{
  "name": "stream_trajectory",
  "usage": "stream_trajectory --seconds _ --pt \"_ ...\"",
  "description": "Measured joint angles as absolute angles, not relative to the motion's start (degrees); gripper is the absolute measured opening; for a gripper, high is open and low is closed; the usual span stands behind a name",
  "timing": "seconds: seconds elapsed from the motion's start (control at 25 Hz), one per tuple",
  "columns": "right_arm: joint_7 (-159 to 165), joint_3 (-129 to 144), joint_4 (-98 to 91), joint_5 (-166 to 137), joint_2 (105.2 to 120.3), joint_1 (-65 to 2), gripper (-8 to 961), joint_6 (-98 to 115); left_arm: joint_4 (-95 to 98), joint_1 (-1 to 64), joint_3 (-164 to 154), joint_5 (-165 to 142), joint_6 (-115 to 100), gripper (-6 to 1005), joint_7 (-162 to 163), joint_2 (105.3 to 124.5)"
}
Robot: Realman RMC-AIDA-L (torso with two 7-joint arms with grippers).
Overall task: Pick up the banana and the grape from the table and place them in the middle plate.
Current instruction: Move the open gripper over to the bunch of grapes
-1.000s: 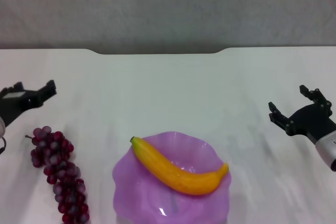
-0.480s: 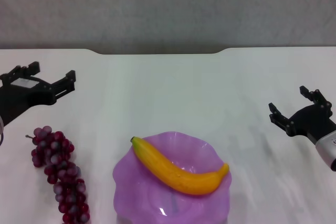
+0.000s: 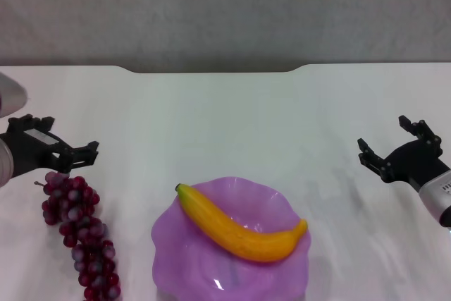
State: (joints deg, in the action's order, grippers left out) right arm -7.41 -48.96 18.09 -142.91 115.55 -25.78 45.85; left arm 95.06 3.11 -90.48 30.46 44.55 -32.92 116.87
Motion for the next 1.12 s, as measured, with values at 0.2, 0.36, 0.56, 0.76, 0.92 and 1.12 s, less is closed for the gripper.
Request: stream_trajectory --seconds 0.2,0.36,0.56,0.76,0.92,1.12 --pt "-7.4 -49.0 18.1 -142.9 115.58 -25.9 877 44.5 97.8 6.1 -92.4 18.9 55.9 877 -26.9 116.85" --pt "-7.4 -49.0 18.2 -142.9 115.57 -25.9 877 44.4 97.5 8.9 -92.8 16.5 62.0 877 -26.5 116.79" --pt "-7.4 -48.9 18.4 -142.8 115.59 -26.1 877 44.4 93.6 12.3 -92.9 16.7 63.4 876 -27.1 116.68" --pt "-7.4 -48.5 18.4 -142.8 115.66 -26.2 878 44.4 87.7 15.8 -92.5 17.6 62.7 876 -26.8 116.73" --pt "-7.4 -48.2 18.4 -142.8 115.66 -26.3 878 44.4 82.8 17.6 -92.4 17.7 59.4 876 -24.6 116.81" --pt "-7.3 -48.2 18.4 -142.8 115.66 -26.3 878 44.4 78.5 17.4 -92.2 18.1 53.3 877 -23.1 116.78"
